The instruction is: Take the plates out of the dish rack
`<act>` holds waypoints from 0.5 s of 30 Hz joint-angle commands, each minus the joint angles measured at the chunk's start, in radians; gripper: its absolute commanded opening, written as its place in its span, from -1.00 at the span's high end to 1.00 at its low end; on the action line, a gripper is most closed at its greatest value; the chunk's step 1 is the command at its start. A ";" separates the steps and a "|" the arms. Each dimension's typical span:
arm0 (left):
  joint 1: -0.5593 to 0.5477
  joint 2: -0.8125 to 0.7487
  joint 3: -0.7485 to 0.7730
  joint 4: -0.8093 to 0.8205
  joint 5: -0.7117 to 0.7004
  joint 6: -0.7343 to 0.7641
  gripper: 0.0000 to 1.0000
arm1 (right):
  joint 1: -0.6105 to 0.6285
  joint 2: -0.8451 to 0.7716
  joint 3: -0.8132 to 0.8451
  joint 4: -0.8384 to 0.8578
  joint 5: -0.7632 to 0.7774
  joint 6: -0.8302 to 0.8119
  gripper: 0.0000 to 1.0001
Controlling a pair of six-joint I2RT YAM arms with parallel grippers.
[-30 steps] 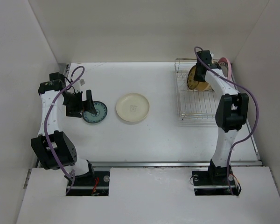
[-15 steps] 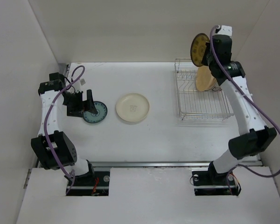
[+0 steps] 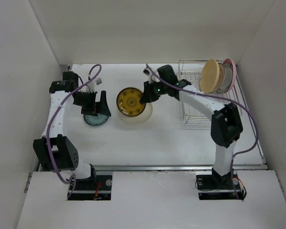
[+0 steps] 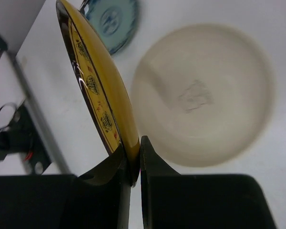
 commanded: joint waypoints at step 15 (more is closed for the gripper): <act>-0.085 0.107 -0.001 0.140 -0.162 -0.086 0.25 | 0.144 0.138 -0.001 0.327 -0.391 0.173 1.00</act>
